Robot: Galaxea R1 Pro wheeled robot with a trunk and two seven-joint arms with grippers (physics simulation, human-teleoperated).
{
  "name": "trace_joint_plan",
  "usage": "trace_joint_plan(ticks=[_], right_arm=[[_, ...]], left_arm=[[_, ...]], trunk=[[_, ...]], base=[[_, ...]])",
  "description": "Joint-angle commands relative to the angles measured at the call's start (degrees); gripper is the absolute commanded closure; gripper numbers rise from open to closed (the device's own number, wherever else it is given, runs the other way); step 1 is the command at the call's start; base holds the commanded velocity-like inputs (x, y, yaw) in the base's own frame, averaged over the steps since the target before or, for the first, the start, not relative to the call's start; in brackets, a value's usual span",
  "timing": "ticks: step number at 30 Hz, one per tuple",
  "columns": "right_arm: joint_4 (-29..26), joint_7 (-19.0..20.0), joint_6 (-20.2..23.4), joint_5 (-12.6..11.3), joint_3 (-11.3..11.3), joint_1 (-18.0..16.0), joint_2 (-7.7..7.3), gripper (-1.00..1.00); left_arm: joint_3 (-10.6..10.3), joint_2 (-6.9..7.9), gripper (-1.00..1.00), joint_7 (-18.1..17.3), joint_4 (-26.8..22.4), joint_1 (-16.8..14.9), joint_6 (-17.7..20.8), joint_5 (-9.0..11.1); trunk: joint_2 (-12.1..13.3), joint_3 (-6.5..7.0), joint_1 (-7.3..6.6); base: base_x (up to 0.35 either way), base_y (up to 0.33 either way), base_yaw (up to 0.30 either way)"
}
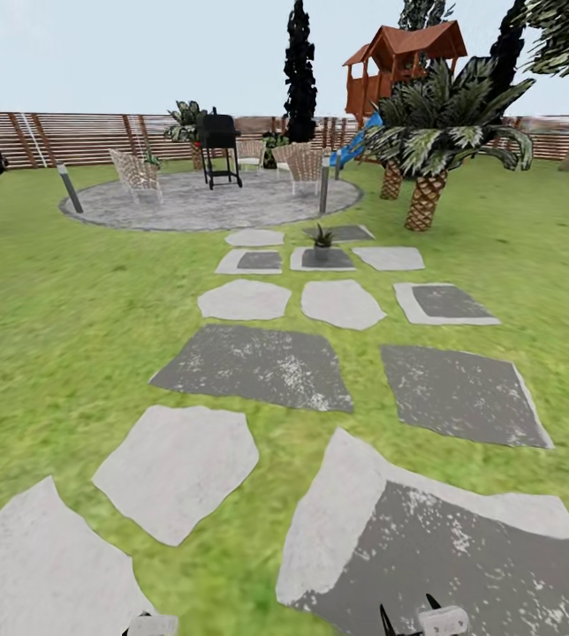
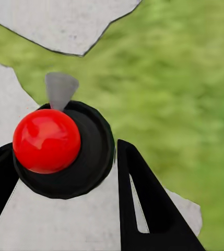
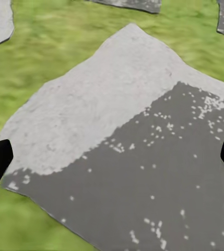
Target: Pick up the pesticide atomizer in the garden and spray insectifuge to fully cover both potted plants in the garden.
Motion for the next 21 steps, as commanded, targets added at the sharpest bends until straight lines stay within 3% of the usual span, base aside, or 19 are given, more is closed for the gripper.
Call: trace_joint_plan(ticks=[1,21], right_arm=[[0.0,0.0,-0.2,0.1,0.1,0.0,-0.03,-1.0],[0.0,0.0,-0.2,0.1,0.1,0.0,-0.04,-1.0]], left_arm=[[0.0,0.0,1.0,0.1,0.0,0.0,-0.2,0.1],[0.0,0.01,1.0,0.1,0.0,0.0,-0.2,0.0]], trunk=[[0.0,-0.04,0.03],[0.0,-0.04,0.03]], base=[[0.337,0.0,0.0],[0.337,0.0,0.0]])
